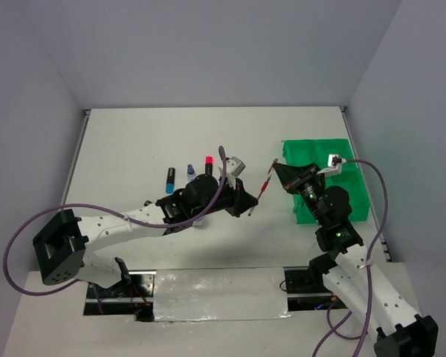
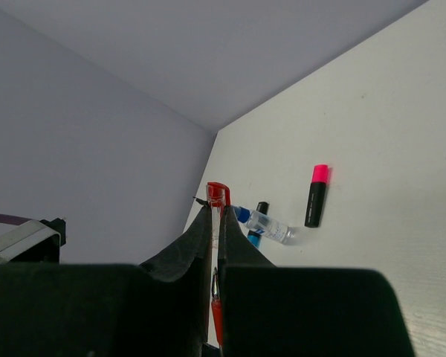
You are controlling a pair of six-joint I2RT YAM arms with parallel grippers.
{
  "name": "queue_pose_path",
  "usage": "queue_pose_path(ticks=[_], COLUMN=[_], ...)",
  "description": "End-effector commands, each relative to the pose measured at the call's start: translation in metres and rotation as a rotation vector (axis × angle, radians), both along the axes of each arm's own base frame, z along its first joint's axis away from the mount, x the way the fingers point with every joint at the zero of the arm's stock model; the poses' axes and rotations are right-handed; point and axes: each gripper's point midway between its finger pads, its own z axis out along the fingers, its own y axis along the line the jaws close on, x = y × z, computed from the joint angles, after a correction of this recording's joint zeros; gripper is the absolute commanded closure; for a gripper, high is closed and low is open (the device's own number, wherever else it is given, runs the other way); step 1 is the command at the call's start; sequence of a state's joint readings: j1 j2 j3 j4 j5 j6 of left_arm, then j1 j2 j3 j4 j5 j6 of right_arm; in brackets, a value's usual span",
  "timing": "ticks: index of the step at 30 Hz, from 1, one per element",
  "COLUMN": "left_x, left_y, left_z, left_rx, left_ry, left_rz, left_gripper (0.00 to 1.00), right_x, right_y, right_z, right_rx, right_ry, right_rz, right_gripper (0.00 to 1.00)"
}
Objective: Sort the stationery into containers
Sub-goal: Close the pen cap on the pen.
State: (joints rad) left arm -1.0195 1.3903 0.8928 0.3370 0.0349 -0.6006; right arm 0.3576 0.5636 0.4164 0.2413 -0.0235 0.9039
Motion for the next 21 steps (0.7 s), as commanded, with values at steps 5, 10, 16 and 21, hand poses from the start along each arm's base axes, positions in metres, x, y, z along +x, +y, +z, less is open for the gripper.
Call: queue_pose_path(ticks=[5, 10, 16, 21], left_x=[0.0108, 0.0103, 0.0115, 0.0165], left_y=[-0.007, -0.0062, -0.008, -0.0059], left_z=[0.0289, 0.0294, 0.028, 0.0264], left_rx=[-0.048, -0.051, -0.044, -0.038], left_ry=[-0.076, -0.078, -0.075, -0.08], left_rz=[0.021, 0.021, 0.021, 0.05], left_gripper=[1.0, 1.0, 1.0, 1.0], right_x=[-0.0032, -0.0042, -0.0047, -0.0067], right_y=[0.0041, 0.0029, 0.0059, 0.005], right_z=[0.0096, 0.0111, 0.0095, 0.0106], right_rx=[0.002, -0.003, -0.002, 0.001], right_ry=[-0.05, -0.057, -0.052, -0.057], right_rz=[0.022, 0.018, 0.035, 0.034], right_gripper=[1.0, 1.0, 1.0, 1.0])
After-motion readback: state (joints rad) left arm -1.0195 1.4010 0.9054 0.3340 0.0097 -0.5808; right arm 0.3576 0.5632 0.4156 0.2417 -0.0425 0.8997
